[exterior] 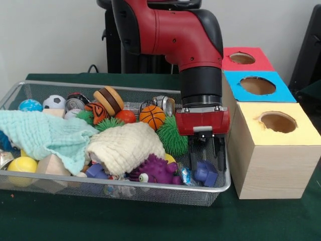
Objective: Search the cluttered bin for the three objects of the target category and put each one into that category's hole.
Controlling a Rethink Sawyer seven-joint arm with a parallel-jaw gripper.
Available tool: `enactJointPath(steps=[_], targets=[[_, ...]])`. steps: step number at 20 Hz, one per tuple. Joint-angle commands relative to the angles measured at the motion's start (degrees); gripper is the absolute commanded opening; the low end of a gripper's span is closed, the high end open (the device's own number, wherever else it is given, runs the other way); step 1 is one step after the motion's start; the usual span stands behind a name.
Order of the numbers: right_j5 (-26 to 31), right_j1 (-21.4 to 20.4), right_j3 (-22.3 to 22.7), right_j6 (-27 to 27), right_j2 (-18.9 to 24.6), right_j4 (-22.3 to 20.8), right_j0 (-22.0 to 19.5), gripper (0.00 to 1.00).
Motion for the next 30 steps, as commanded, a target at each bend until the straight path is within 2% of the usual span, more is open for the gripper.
enactJointPath(steps=[1,5,6,7,9,10,11,13,15,19,21,24,27,30], targets=[[7.18,7.32,-0.49,4.94,-0.06,1.91,0.9,1.0],[2.57,4.43,1.35,4.33,-5.4,4.69,5.35,1.0],[4.49,2.47,2.12,4.7,-4.51,3.82,4.86,1.0],[5.05,1.37,3.02,5.45,-2.6,2.2,3.7,1.0],[10.45,-1.86,5.24,6.72,5.74,-3.19,-1.79,1.0],[11.41,-3.35,6.18,7.14,8.51,-4.63,-3.43,1.0],[8.79,-4.6,6.38,7.29,6.99,-4.96,-2.03,1.0],[1.03,-6.61,5.84,6.13,0.07,-3.07,2.91,1.0],[-3.34,-6.61,5.27,4.34,-3.72,-1.88,5.25,1.0],[-6.38,-3.11,3.4,4.03,-5.5,-1.15,5.6,1.0],[-5.63,-1.67,1.9,4.34,-4.76,-2.73,4.11,1.0],[-3.06,-1.74,-0.37,3.99,-3.61,-4.36,2.48,1.0],[-1.82,-2.51,-1.84,2.7,-4.48,-3.59,3.09,1.0],[5.6,-1.37,-2.83,1.69,-3.47,-2.88,2.61,1.0]])
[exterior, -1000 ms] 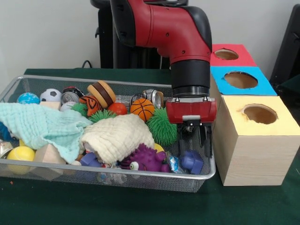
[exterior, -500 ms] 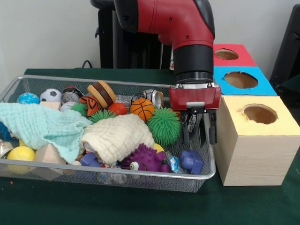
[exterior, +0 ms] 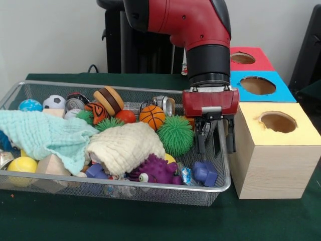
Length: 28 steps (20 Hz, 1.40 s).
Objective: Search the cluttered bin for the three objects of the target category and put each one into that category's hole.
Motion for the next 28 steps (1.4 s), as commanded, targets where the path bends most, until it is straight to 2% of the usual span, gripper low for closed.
enactJointPath(steps=[1,2,4,7,11,12,13,14,15,18,21,23,24,25,26,27,28], targets=[[8.65,3.81,-5.11,1.13,-0.29,-0.52,-0.9,1.0],[7.19,5.07,-5.57,0.46,-4.23,3.26,1.42,1.0],[5.28,7.09,-7.1,-0.38,-7.22,5.98,2.71,1.0],[4.07,8.9,-9.12,0.03,-7.66,6.22,1.92,1.0],[3.47,8.87,-10.4,0.86,-8.42,5.92,1.63,1.0],[2.95,9.09,-10.29,1.15,-9.25,7.12,2.33,1.0],[0.81,10.09,-9.31,0.57,-13.83,13.05,5.33,1.0],[-2.26,12.78,-6.62,-1.05,-22.6,26.43,11.43,1.0],[-3.55,17.45,-2.45,-1.87,-30.71,44.86,18.12,1.0],[-3.23,23.47,-3.49,-4.05,-34.39,56.67,19.63,1.0],[-4.78,26.95,-5.81,-4.1,-34.73,60.52,18.5,1.0],[-5.91,27.58,-7.34,-3.63,-34.88,58.11,17.46,1.0],[-6.95,27.7,-8.93,-2.81,-34.08,53.98,16.01,1.0],[-8.88,27.03,-11.39,-0.41,-31.72,46.05,13.18,1.0],[-11.1,26.0,-15.21,1.74,-28.93,34.71,9.95,1.0],[-11.55,24.18,-21.38,7.14,-22.15,16.43,4.57,1.0],[-12.75,23.97,-26.56,11.16,-19.41,4.33,2.83,1.0]])
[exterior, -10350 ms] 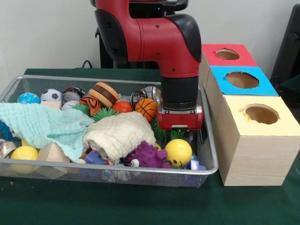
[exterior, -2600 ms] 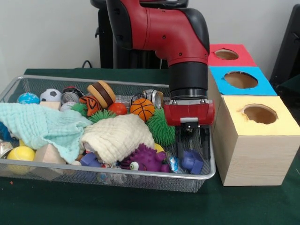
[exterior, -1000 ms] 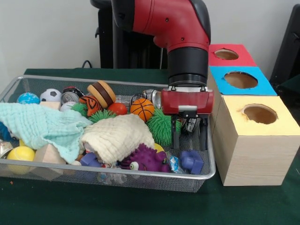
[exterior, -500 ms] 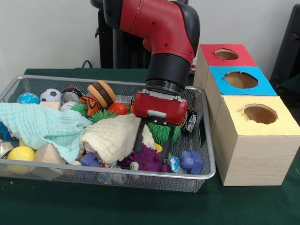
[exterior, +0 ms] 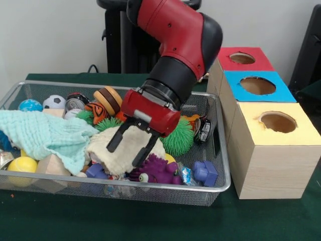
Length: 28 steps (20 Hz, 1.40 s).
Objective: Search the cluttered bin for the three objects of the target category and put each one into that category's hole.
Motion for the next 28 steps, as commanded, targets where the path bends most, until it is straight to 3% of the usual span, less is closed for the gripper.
enactJointPath(steps=[1,4,9,11,14,17,20,24,28], targets=[[-9.15,3.12,-21.83,13.32,13.07,-46.2,-15.56,1.0],[-5.4,2.18,-23.62,14.07,17.92,-51.75,-17.24,1.0],[-3.51,4.39,-26.31,12.86,23.15,-54.34,-19.95,1.0],[-4.25,4.23,-25.37,11.42,23.34,-53.55,-20.02,1.0],[-3.37,3.99,-26.06,11.53,24.8,-56.35,-20.65,1.0],[0.41,3.45,-27.78,13.75,27.9,-62.98,-21.55,1.0],[-2.96,4.34,-31.35,13.27,27.86,-66.3,-21.24,1.0],[-5.44,9.72,-39.24,11.52,29.86,-66.99,-22.27,1.0],[-5.43,11.45,-41.41,9.31,30.43,-66.0,-22.51,1.0]])
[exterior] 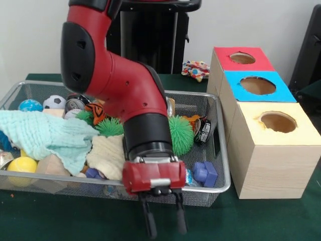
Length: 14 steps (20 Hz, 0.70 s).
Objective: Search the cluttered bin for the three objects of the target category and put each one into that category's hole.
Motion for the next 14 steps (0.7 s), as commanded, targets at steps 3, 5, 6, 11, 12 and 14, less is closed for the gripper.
enactJointPath(steps=[3,5,6,11,12,14], targets=[[1.59,9.51,-12.48,9.23,10.19,-3.84,-0.98,1.0],[1.36,9.87,-12.9,10.74,10.7,-3.95,-1.03,1.0],[0.82,9.77,-12.64,10.19,10.64,-3.07,-1.02,1.0],[1.7,11.47,-15.23,10.06,11.47,-3.04,-1.3,1.0],[1.36,11.34,-14.54,8.75,11.38,-1.63,-1.31,1.0],[0.41,11.05,-13.03,5.98,10.87,0.96,-1.17,1.0]])
